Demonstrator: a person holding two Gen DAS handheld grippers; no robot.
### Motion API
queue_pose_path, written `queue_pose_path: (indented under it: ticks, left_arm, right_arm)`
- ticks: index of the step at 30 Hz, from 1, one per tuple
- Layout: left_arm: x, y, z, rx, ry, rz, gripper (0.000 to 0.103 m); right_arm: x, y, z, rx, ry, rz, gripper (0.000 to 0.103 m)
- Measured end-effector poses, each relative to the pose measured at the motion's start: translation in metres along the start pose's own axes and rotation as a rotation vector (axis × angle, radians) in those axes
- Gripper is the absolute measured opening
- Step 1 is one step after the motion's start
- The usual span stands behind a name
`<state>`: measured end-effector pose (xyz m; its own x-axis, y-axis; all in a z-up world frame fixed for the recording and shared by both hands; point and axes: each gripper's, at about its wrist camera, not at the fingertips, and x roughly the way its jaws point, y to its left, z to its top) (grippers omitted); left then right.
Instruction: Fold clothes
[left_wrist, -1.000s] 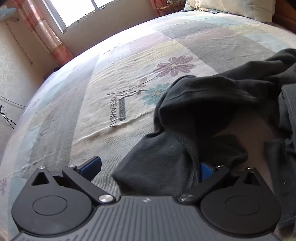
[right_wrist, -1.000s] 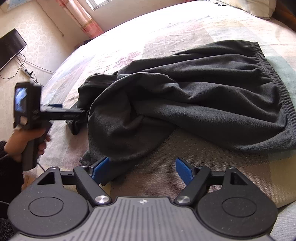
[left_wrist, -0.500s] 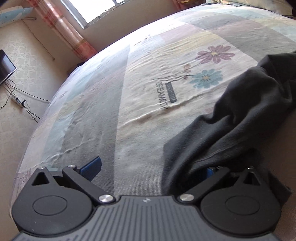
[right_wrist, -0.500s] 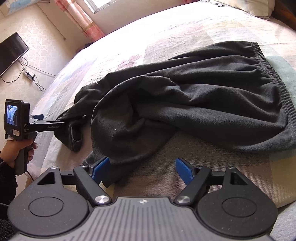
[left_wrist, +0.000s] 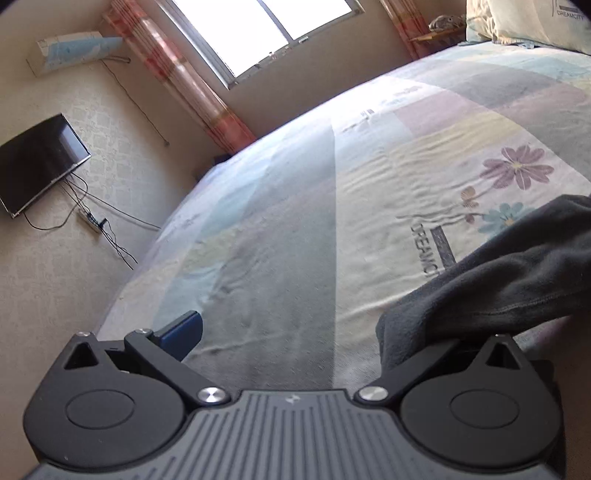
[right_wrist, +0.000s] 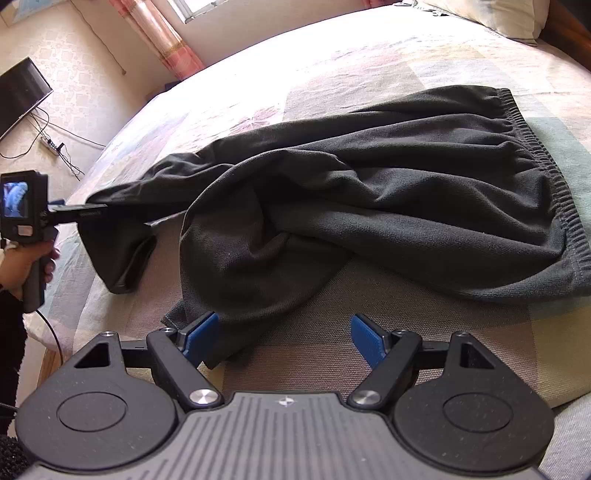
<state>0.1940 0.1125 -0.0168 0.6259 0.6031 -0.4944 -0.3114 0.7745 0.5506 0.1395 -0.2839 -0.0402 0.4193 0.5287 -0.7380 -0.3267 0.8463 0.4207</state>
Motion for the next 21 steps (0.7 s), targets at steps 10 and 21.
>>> queue_pose_path:
  ticks: [10, 21]
  left_arm:
    - [-0.041, 0.014, 0.025, 0.039, -0.190, 0.042, 0.103]
    - [-0.034, -0.027, -0.010, 0.129, -0.128, -0.138, 0.103]
  right_arm:
    - [0.008, 0.007, 0.000, -0.017, 0.022, 0.000, 0.082]
    - [0.014, 0.013, -0.004, -0.024, 0.045, 0.007, 0.082]
